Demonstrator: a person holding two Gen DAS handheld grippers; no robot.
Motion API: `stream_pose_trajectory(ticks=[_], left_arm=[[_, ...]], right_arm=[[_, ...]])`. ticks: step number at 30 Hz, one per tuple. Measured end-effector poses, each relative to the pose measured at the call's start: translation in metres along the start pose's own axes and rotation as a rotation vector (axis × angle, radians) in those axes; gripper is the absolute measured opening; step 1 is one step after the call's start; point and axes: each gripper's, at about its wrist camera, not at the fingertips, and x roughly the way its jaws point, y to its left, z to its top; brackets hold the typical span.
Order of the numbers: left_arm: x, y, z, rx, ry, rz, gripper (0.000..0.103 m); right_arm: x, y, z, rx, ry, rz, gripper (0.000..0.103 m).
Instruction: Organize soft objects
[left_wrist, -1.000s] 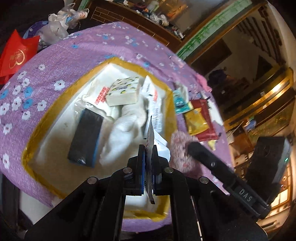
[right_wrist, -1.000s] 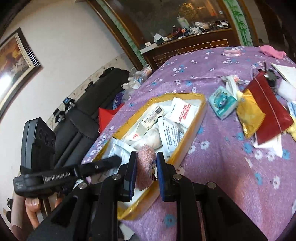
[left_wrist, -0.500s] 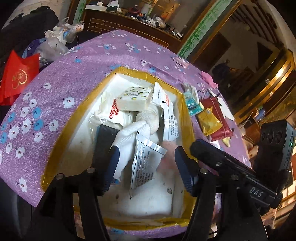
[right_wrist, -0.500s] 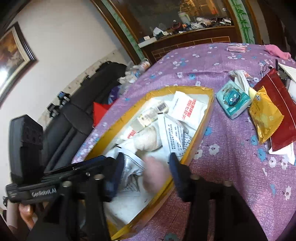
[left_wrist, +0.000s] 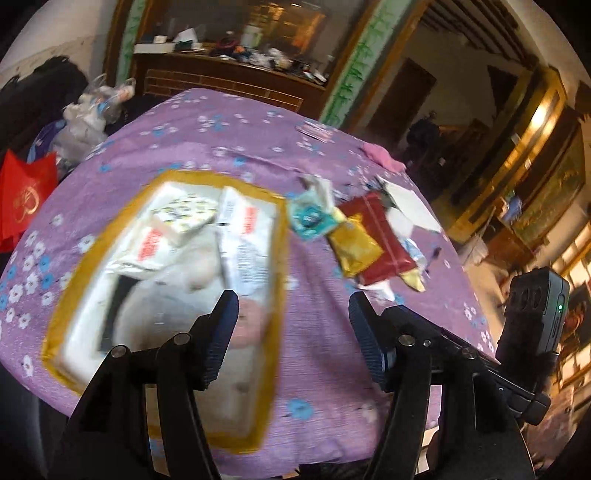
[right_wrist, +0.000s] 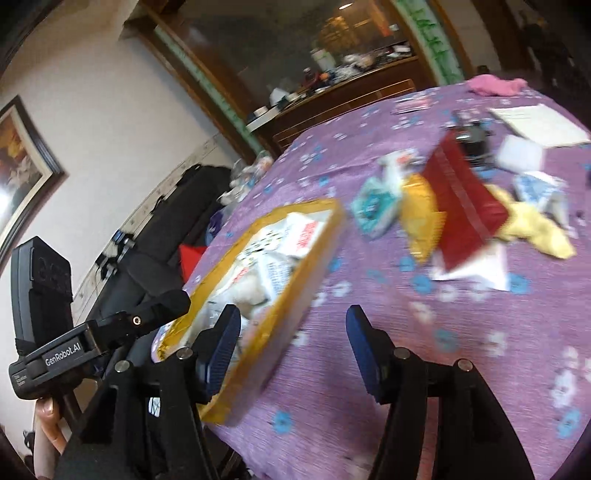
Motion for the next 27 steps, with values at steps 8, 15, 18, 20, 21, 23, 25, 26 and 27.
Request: stream_pose_trajectory(ticks=[8, 15, 18, 20, 21, 23, 25, 26, 27], left_arm=[[0.030, -0.054, 0.012, 0.045, 0.055, -0.038, 0.062], [0.065, -0.057, 0.025, 0.000, 0.135, -0.074, 0.062], [0.080, -0.058, 0.031, -0.012, 0.144, -0.059, 0.062], [0.090, -0.060, 0.036, -0.019, 0.145, -0.064, 0.062], [0.095, -0.062, 0.039, -0.016, 0.151, -0.065, 0.062], [0.105, -0.065, 0.044, -0.009, 0.160, -0.065, 0.062], [0.115, -0.067, 0.050, -0.005, 0.169, -0.072, 0.062], [0.119, -0.068, 0.053, -0.004, 0.171, -0.072, 0.062], [0.124, -0.069, 0.057, -0.005, 0.174, -0.067, 0.062]], right_arm=[[-0.028, -0.040, 0.009, 0.057, -0.019, -0.066, 0.060], [-0.031, -0.062, 0.013, 0.082, -0.033, -0.082, 0.060], [-0.027, -0.069, 0.016, 0.055, -0.013, -0.063, 0.060], [-0.026, -0.073, 0.018, 0.048, -0.011, -0.072, 0.060], [-0.026, -0.076, 0.021, 0.050, -0.011, -0.077, 0.060], [-0.026, -0.082, 0.025, 0.058, -0.015, -0.065, 0.065], [-0.026, -0.088, 0.031, 0.072, -0.024, -0.057, 0.071], [-0.025, -0.090, 0.035, 0.078, -0.026, -0.056, 0.072], [-0.024, -0.092, 0.038, 0.079, -0.024, -0.056, 0.072]])
